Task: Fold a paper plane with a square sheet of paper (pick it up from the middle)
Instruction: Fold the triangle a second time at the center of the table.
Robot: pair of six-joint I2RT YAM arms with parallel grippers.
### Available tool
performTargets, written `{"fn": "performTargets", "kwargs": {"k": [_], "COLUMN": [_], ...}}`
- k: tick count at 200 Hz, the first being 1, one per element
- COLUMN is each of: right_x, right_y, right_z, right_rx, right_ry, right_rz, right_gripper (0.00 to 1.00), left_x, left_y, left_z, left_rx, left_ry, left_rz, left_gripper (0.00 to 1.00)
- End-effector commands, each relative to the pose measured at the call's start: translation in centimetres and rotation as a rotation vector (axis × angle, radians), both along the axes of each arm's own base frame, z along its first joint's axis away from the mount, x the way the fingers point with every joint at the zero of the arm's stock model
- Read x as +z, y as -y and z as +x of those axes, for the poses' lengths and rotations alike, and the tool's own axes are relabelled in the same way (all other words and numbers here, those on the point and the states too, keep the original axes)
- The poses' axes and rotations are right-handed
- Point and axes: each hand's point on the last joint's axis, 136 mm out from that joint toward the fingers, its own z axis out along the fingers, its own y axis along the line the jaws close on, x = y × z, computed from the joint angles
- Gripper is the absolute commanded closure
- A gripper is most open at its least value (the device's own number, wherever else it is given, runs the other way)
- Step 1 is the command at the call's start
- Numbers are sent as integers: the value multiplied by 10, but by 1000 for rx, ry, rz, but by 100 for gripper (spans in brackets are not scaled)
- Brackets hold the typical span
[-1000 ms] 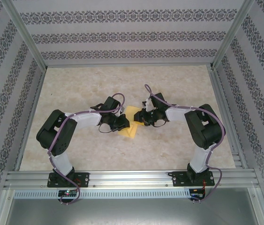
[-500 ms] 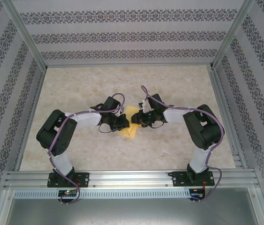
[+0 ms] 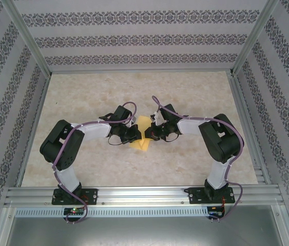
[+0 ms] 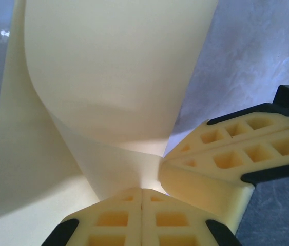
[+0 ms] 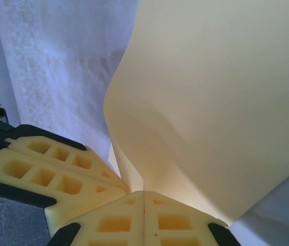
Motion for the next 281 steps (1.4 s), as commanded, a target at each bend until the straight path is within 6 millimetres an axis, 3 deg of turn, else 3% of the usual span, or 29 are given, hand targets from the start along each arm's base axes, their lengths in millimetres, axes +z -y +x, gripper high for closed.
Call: {"fn": "performTargets", "kwargs": {"k": [1,44,144,281], "right_x": [-2,-3,-5,-9], "right_y": [6,16,28,29], "right_z": [10,17,24,32], "right_rx": [-3,4,-3,0], "right_ry": [50,74,86,88], "right_rz": [-48,-93,-147,-167], "right_gripper": [96,97,96,95], "left_x": [13,21,15,7], "left_y": [8,19,37,42], "left_z": [4,4,3,-1], "left_rx": [-16,-49,-103,-120], "left_ry": [52,74,63,43], "left_rz": [-40,-90,-99,-90], "left_gripper": [92,89,88,89]}}
